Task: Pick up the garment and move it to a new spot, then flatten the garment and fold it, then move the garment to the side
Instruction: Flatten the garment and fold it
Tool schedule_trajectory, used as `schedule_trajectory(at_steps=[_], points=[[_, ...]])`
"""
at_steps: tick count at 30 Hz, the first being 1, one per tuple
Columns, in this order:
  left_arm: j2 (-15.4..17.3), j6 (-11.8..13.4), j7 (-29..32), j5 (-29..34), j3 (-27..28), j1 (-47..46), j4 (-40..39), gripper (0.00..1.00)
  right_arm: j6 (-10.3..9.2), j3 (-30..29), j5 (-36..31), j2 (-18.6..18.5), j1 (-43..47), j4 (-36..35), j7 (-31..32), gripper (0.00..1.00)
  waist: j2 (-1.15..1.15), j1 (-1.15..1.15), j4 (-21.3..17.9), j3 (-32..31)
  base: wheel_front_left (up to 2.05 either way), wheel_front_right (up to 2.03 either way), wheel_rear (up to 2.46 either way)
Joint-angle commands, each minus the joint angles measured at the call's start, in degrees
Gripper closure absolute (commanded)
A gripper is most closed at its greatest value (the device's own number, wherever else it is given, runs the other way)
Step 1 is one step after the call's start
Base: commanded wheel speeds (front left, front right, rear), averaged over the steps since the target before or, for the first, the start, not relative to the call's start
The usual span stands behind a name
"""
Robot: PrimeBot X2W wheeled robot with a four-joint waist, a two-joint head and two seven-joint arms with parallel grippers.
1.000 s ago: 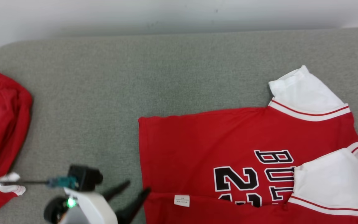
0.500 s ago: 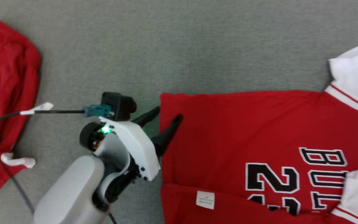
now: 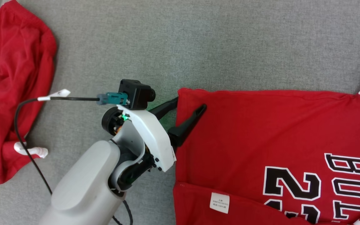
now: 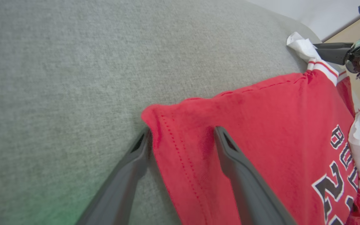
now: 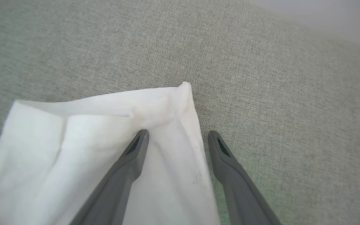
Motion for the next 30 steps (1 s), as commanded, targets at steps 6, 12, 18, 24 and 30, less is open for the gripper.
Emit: schedule_trajectory(at_steps=[6, 12, 18, 24, 30], points=[[-1.22, -2.09, 2.34, -1.45, -2.69, -0.60, 2.91, 0.03, 0.22, 3.83, 4.51, 2.24, 1.07, 1.17, 2.41, 1.00, 0.00, 0.00, -0.49, -0.27, 0.00, 0.00, 0.00], [-1.93, -2.21, -0.04, -0.87, -1.79, -2.72, 4.23, 1.00, 0.18, 3.20, 6.32, 2.84, -1.63, 0.84, -2.82, 1.00, 0.00, 0.00, -0.78, -0.65, 0.00, 0.00, 0.00], [-1.97, -0.85, -5.75, 0.13, 1.92, -5.65, 5.19, 1.00, 0.04, 1.38, 6.76, 2.10, -6.14, 2.17, -9.80, 1.00, 0.00, 0.00, -1.53, -1.45, 0.00, 0.00, 0.00], [-1.74, -0.19, -8.52, -0.13, 3.57, -5.74, 4.53, 1.00, 0.04, -0.37, 8.58, 1.32, -7.94, 3.22, -13.30, 1.00, 0.00, 0.00, -2.91, -2.91, 0.00, 0.00, 0.00], [-1.49, 0.19, -10.15, -1.33, 3.71, -1.12, 2.09, 1.00, 0.04, -1.17, 12.55, 0.45, -0.04, -1.24, -18.75, 1.00, 0.00, 0.00, -4.46, -5.53, 0.00, 0.00, 0.00]])
